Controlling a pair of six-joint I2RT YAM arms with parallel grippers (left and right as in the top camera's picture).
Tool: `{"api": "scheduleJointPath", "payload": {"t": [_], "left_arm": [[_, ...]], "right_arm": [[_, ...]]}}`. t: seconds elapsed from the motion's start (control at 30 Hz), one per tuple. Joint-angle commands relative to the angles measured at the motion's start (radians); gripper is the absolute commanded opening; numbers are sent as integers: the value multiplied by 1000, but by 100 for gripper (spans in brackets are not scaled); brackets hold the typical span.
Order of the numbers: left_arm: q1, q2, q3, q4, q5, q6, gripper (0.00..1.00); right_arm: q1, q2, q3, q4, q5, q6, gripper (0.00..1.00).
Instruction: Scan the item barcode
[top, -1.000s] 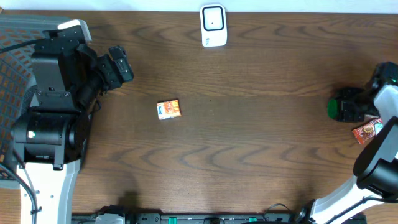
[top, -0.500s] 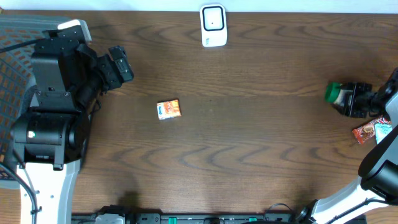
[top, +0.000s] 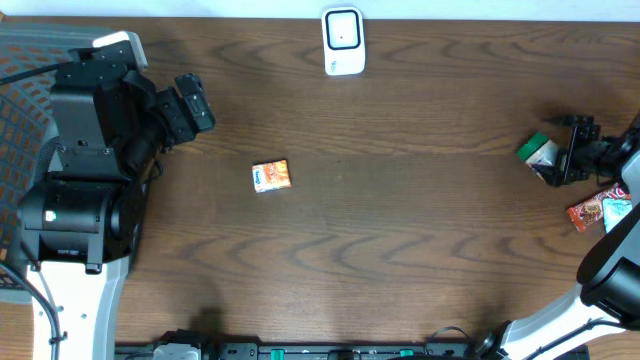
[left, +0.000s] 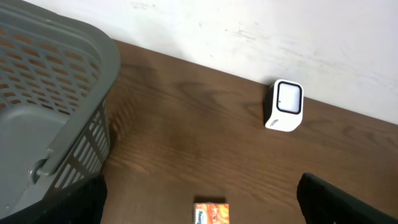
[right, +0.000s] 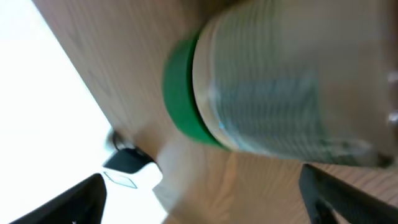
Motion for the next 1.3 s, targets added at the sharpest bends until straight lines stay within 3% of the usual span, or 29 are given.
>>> {"api": "scheduleJointPath", "payload": {"t": [0.0,0.37,0.6,0.87,1.27], "left_arm": [[5,0,11,0,-13,9,98],[5,0,11,0,-13,9,98],[5,0,11,0,-13,9,98],[5,0,11,0,-12,9,98],[5,0,11,0,-13,9,98]], "right_arm": [[20,-58,-4,2,-29,-136,97],[53,-435,-3,1,-56,-330,99],[172,-587,7,-127,463,-433,99],[266,-476,62,-180,710,-455,99],[253,-46,538,-558,808,-594,99]]}}
